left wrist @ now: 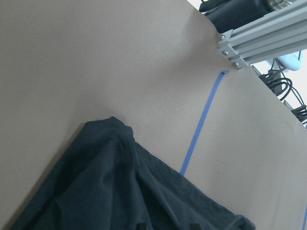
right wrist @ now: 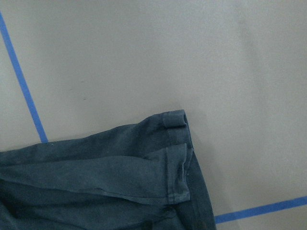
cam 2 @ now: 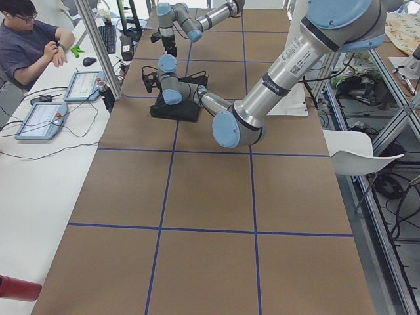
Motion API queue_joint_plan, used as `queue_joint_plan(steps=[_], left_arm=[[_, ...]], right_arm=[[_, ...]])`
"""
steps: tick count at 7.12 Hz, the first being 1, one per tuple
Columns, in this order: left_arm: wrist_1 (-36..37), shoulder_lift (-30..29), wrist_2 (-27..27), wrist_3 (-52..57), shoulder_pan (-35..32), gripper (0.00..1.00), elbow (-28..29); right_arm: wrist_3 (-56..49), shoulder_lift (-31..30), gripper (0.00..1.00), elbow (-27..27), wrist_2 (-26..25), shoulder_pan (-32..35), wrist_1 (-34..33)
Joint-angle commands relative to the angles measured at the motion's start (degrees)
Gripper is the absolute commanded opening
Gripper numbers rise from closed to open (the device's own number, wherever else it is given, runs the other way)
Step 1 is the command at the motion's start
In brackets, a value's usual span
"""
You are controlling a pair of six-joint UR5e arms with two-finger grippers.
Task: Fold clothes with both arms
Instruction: 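Lower the hem onto the far edge and open both grippers, then raise the left gripper away while the right gripper moves onto the folded shirt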
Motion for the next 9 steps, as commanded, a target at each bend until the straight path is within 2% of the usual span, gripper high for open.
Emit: queue_joint_plan(steps=[1,2,4,6,7,8,9], left_arm=[[0.46,-0.21,0.0,-0.96,-0.61,1.0,-0.06],[0.46,-0.12,-0.08,-0.96,-1.13,1.0,-0.5],[1.86,1.28,-0.17,-0.18,-2.19,1.0,-2.25],[2.83,4.09,0.09,2.44,-2.37,1.0,-3.49],[6.32,4.97,0.18,5.69,-2.2,1.0,-4.19],[10.61,5.07,0.27,6.85,-2.02,1.0,-5.59],[12.83,5.16,0.27,6.86,-1.93,1.0,-6.65]], right_arm=[[0.78,0.46,1.0,0.43,2.16,1.2,0.01],[1.31,1.07,1.0,1.48,1.56,-1.25,0.09],[-1.04,0.82,1.0,4.29,-6.49,-6.26,-0.17],[-11.73,1.08,1.0,4.39,-12.75,-7.77,-0.17],[-19.0,0.82,1.0,4.48,-15.39,-7.86,-0.08],[-26.3,0.2,1.0,4.92,-16.89,-7.95,0.01],[-27.76,-0.67,1.0,5.88,-17.08,-8.47,0.01]])
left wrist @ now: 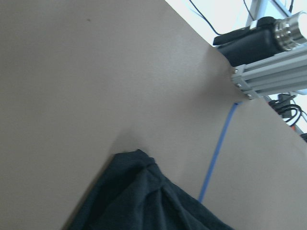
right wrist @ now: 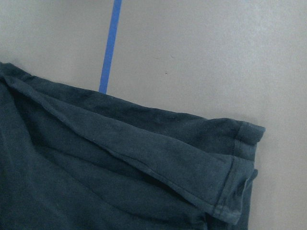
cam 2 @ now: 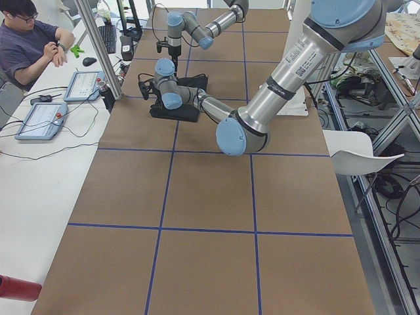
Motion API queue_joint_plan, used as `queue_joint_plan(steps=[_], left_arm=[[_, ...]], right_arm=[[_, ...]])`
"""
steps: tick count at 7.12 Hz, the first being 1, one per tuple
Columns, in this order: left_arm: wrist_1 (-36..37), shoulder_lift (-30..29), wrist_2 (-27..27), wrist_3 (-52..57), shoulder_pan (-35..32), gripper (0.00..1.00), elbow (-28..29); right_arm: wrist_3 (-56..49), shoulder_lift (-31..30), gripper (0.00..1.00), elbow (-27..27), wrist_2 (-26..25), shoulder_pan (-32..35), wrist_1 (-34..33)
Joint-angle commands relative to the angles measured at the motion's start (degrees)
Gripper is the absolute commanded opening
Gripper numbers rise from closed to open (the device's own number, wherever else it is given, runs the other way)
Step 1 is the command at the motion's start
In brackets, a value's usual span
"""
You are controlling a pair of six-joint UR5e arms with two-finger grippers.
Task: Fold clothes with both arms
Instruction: 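Raise the left gripper away while the right gripper moves onto the folded shirt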
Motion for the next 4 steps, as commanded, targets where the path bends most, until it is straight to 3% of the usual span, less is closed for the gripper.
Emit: queue_joint_plan(steps=[1,2,3,4], left_arm=[[3.71,0.52,0.04,0.83,0.15,1.0,-1.44],[3.63,0.95,-0.04,0.83,0.23,1.0,-1.44],[3.71,1.04,-0.05,0.83,0.32,1.0,-1.35],[3.72,1.13,-0.05,0.83,0.32,1.0,-1.26]], right_arm=[[-6.71,-2.89,0.99,2.9,-1.35,-1.26,0.04],[-7.95,-4.57,0.98,4.83,-4.4,-3.18,0.04],[-8.4,-5.02,0.86,4.85,-7.65,-5.2,0.04],[-9.27,-5.2,0.65,4.85,-8.73,-6.0,0.13]])
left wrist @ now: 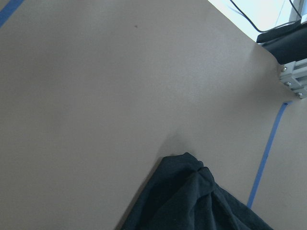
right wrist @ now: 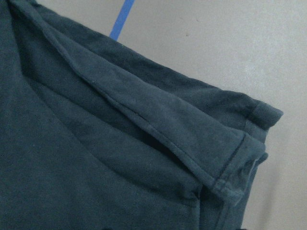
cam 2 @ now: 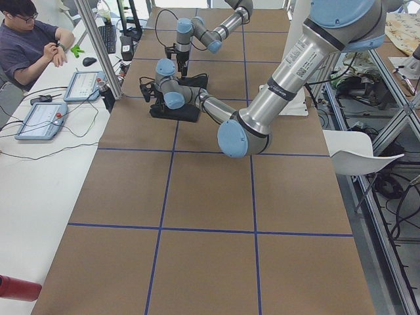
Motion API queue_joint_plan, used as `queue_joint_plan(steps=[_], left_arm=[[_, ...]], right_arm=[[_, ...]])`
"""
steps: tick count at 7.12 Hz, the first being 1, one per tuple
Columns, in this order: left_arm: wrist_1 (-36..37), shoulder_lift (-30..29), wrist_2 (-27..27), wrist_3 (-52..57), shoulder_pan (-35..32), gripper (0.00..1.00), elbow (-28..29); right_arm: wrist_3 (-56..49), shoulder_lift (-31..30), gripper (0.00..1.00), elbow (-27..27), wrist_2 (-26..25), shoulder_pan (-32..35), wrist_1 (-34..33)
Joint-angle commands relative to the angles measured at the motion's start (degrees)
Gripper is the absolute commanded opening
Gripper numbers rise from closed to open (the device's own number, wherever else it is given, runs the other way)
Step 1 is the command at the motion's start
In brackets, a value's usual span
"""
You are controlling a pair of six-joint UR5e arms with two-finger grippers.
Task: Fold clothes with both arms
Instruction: 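Raise the left gripper away while the right gripper moves onto the folded shirt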
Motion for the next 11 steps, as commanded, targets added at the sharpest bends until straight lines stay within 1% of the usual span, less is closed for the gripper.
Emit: queue_joint_plan(steps=[1,3,6,11], left_arm=[[0.16,0.16,-0.1,0.01,0.05,1.0,-0.02],[0.16,0.6,-0.1,-0.08,0.14,1.0,-0.02],[0.07,0.69,-0.01,-0.08,0.14,1.0,-0.02],[0.07,1.13,-0.01,-0.08,0.14,1.0,-0.02]], right_arm=[[-1.45,-0.56,0.59,0.14,-2.34,-1.88,-0.02],[-3.81,-0.3,0.57,-0.48,-3.47,-1.97,0.07],[-3.65,0.23,0.55,-2.58,-4.18,-0.57,-0.02],[-2.86,1.55,0.49,-4.35,-4.71,-1.44,-0.02]])
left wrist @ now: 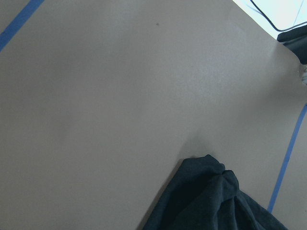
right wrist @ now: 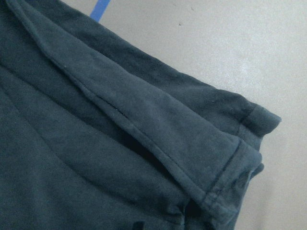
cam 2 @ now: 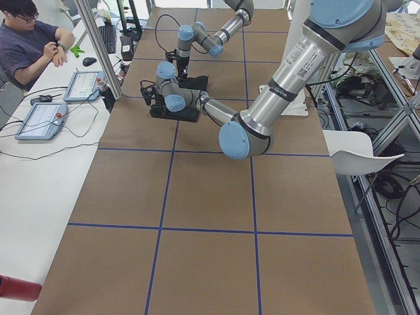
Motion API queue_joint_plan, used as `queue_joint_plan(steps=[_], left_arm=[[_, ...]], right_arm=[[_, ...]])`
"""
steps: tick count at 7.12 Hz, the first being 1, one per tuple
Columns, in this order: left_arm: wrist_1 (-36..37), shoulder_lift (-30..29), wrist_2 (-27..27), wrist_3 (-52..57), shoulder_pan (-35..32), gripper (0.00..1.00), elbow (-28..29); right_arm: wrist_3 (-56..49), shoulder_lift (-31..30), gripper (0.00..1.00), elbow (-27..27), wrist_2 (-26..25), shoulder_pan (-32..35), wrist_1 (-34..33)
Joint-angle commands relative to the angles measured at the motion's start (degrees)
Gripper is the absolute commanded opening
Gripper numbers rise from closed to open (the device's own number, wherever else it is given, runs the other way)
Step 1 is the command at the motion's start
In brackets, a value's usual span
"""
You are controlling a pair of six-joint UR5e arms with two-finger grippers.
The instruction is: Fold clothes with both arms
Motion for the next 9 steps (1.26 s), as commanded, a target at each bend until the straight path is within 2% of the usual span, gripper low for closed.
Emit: queue_joint_plan(steps=[1,3,9], left_arm=[[0.0,0.09,0.0,0.0,0.0,1.0,0.0],[0.0,0.09,0.0,0.0,0.0,1.0,0.0],[0.0,0.01,0.0,-0.26,0.09,1.0,0.09]], right_arm=[[0.06,0.26,0.43,-0.36,-0.04,-0.43,0.09],[0.06,0.26,0.0,-0.36,-0.04,-0.43,0.09],[-0.73,1.23,0.0,-0.44,-0.04,2.55,-0.17]])
